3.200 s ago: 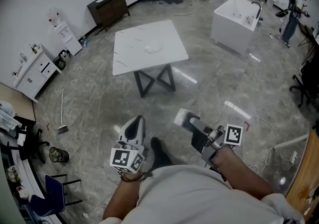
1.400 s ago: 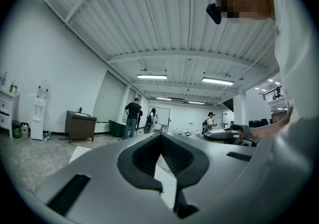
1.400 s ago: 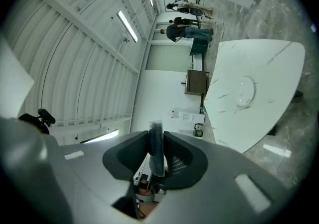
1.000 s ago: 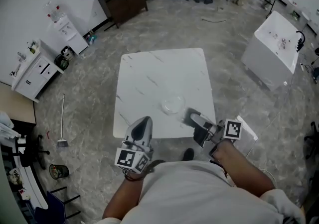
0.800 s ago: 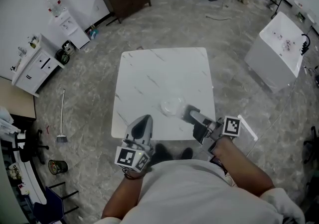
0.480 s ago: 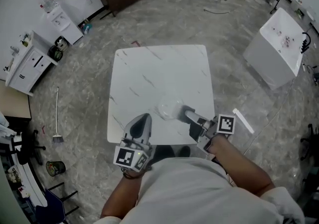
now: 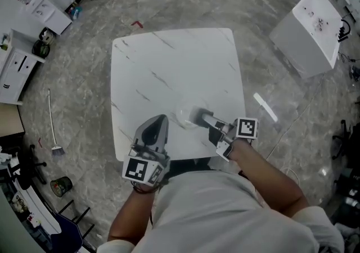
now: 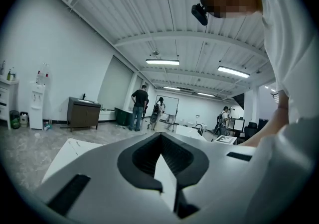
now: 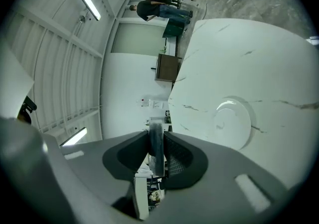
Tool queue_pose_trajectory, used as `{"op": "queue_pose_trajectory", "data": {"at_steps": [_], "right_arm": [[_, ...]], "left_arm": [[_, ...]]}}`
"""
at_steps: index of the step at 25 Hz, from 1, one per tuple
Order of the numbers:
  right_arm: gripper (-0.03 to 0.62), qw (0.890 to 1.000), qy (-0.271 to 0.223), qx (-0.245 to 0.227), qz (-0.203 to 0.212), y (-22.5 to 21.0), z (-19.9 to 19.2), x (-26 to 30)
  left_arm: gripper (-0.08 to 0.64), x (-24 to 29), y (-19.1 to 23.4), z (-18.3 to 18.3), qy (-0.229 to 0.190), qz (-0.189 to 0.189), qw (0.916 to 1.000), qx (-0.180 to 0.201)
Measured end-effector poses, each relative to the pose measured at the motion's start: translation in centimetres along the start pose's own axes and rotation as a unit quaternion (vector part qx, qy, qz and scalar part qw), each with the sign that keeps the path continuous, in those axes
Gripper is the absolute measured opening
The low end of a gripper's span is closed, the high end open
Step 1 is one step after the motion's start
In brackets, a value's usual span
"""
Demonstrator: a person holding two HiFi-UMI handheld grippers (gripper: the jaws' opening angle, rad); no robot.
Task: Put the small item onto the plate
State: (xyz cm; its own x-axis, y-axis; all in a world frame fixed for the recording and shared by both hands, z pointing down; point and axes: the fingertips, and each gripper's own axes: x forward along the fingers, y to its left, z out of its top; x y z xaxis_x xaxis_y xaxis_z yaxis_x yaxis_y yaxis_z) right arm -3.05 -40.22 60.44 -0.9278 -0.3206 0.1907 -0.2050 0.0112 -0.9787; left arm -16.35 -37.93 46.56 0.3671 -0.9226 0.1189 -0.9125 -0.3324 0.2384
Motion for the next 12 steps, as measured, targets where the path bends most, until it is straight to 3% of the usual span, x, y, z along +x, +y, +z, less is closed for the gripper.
{"op": "queue_pose_trajectory", "data": {"at_steps": [12], "right_arm": [[0.094,0.995,0.023,0.033,-0.092,-11.7,0.5,7.2]], "left_arm": [[0.006,1.7,7.9,-6.8,0.045,0.009,0.9980,-0.042]]}}
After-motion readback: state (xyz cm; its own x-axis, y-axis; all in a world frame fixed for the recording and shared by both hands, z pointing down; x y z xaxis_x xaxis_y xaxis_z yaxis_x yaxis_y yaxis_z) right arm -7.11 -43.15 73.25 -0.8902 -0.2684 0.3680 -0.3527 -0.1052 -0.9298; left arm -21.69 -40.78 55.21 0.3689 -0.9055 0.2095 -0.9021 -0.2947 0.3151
